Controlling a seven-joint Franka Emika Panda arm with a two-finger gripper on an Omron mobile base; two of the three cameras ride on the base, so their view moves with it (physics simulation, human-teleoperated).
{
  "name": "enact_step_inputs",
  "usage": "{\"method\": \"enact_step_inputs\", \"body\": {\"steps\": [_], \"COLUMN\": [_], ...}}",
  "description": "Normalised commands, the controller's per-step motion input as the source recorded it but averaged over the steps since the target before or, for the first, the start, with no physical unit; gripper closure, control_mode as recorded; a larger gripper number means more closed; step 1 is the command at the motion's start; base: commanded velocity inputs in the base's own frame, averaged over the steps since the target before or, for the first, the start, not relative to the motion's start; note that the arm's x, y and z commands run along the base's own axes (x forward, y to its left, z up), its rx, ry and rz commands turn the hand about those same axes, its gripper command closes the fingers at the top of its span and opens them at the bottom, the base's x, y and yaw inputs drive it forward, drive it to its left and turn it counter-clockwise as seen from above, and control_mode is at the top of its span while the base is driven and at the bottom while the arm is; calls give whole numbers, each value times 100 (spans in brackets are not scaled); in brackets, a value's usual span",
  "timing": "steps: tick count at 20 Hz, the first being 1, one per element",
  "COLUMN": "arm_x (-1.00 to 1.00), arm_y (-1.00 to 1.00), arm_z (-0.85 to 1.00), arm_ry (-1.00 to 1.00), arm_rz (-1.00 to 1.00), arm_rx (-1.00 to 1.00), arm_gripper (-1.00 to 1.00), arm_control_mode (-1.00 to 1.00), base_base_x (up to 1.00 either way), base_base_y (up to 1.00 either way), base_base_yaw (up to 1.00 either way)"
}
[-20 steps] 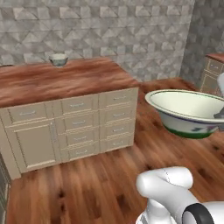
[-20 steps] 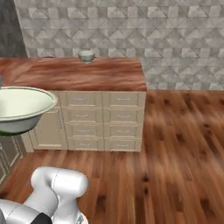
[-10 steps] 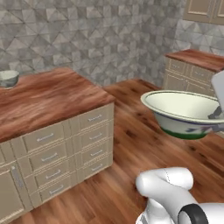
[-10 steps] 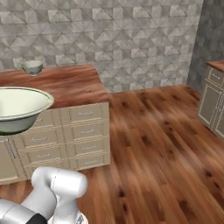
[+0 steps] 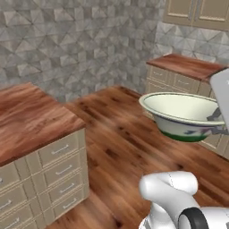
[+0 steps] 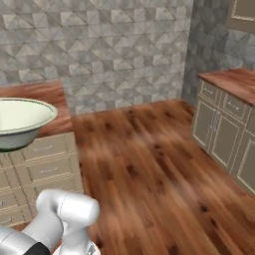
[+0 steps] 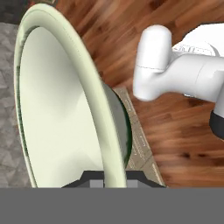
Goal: Pick up the bowls from the cabinet and place each bowl in front of a stool on the dining counter.
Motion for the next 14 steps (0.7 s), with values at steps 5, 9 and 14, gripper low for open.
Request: {"method": "enact_step_inputs", "body": {"steps": [5, 9, 14], "arm_x": [0, 0, 0], "arm_y": [0, 0, 0], "arm_z": [0, 0, 0], "arm_ry": [0, 0, 0], "arm_rz": [0, 0, 0], "arm_rx": [0, 0, 0], "arm_gripper": [100, 100, 100], "arm_control_mode": [100, 100, 100], "base_base_x": [100, 100, 100], "base_base_y": [-100, -100, -99], "base_base_yaw": [0, 6, 32]}}
